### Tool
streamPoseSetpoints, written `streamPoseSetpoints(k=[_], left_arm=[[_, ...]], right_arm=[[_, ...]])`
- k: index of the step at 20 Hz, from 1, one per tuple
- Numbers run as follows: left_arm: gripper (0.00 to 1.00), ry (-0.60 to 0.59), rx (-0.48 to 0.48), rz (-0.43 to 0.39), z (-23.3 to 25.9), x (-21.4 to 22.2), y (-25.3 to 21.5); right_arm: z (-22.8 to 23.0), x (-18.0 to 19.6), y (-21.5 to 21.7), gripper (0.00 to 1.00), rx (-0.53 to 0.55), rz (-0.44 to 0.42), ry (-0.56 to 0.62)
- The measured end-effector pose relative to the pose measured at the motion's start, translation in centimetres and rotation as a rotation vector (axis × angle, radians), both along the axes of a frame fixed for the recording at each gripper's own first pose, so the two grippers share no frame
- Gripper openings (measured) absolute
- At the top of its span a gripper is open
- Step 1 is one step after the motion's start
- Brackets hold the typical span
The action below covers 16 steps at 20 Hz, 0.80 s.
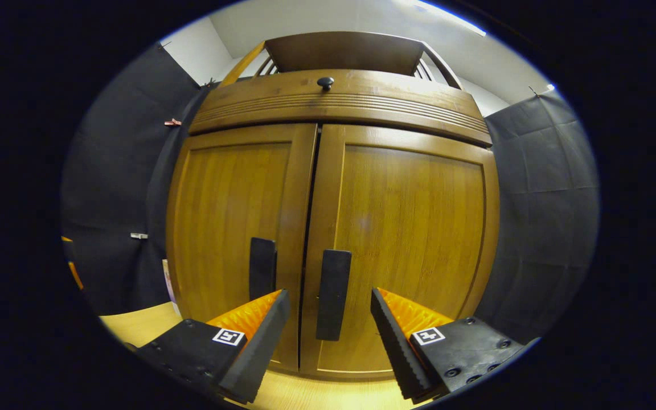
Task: Open the right door of the double-door shoe cabinet with the right hand, and open the left door with the left hand.
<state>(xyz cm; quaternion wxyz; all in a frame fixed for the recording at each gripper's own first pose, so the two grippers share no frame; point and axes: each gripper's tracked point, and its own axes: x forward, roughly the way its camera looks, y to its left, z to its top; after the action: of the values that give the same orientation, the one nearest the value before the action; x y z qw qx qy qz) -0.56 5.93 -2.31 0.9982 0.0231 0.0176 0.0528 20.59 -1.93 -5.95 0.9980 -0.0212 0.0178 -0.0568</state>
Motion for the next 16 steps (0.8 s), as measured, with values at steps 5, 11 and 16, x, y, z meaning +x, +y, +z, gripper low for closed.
streamPoseSetpoints(k=[5,11,16], left_arm=[[0.92,-0.024,0.034,0.050,0.5,-1.0,2.1],[0.92,-0.015,0.034,0.080,0.0,-1.3,3.5],[0.94,-0.011,0.037,0.078,-0.3,-1.3,3.7]], right_arm=[[-1.0,3.2,-1.0,0.89,0.057,-0.016,0.021],[-1.8,5.1,-1.1,0.61,-0.013,-0.033,0.042],[-2.1,5.1,-1.2,0.28,0.032,-0.027,0.049]])
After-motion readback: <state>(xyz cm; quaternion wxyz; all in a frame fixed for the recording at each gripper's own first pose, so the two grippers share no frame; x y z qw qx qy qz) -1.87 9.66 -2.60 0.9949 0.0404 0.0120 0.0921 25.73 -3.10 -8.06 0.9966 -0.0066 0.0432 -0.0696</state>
